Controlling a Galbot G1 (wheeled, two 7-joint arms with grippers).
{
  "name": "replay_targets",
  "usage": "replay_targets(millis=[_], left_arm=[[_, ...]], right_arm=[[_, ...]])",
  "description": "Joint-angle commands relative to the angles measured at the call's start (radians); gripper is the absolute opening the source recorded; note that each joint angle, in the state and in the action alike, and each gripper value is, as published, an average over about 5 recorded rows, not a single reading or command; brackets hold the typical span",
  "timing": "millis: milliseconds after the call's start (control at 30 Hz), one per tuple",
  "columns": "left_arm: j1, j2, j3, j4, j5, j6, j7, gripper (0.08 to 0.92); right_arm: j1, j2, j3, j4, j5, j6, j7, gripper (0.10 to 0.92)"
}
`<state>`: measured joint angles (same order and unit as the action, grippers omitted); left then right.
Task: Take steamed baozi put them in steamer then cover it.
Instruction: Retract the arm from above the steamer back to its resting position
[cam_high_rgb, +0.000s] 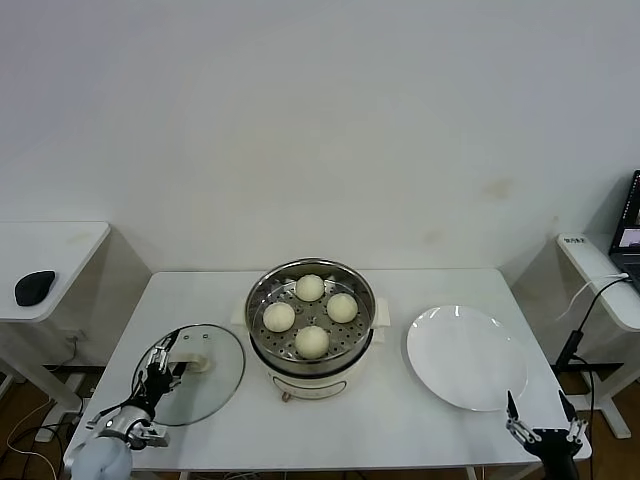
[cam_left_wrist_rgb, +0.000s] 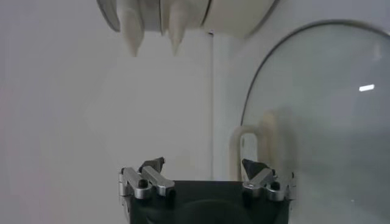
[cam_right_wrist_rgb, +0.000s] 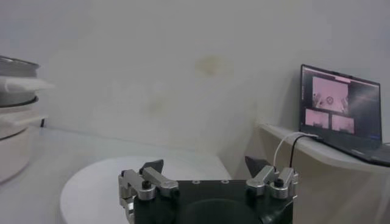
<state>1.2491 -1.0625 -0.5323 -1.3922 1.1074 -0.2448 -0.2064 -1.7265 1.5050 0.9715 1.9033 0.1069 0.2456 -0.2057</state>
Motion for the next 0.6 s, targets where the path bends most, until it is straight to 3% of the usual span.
replay_targets(millis=[33, 300, 600], left_arm=[[-0.039, 0.000, 0.013, 0.047, 0.019, 0.001, 0.000, 0.772], [-0.040, -0.003, 0.014, 0.066, 0.026, 0.010, -0.001, 0.524], [-0.013, -0.010, -0.005, 0.034, 0.040, -0.009, -0.063, 0.264]], right_arm=[[-0.007, 0.006, -0.006, 0.005, -0.004, -0.004, -0.001, 0.823], [-0.008, 0.006, -0.009, 0.011, -0.008, -0.001, -0.001, 0.823], [-0.016, 0.015, -0.020, 0.027, -0.019, 0.004, -0.002, 0.823]])
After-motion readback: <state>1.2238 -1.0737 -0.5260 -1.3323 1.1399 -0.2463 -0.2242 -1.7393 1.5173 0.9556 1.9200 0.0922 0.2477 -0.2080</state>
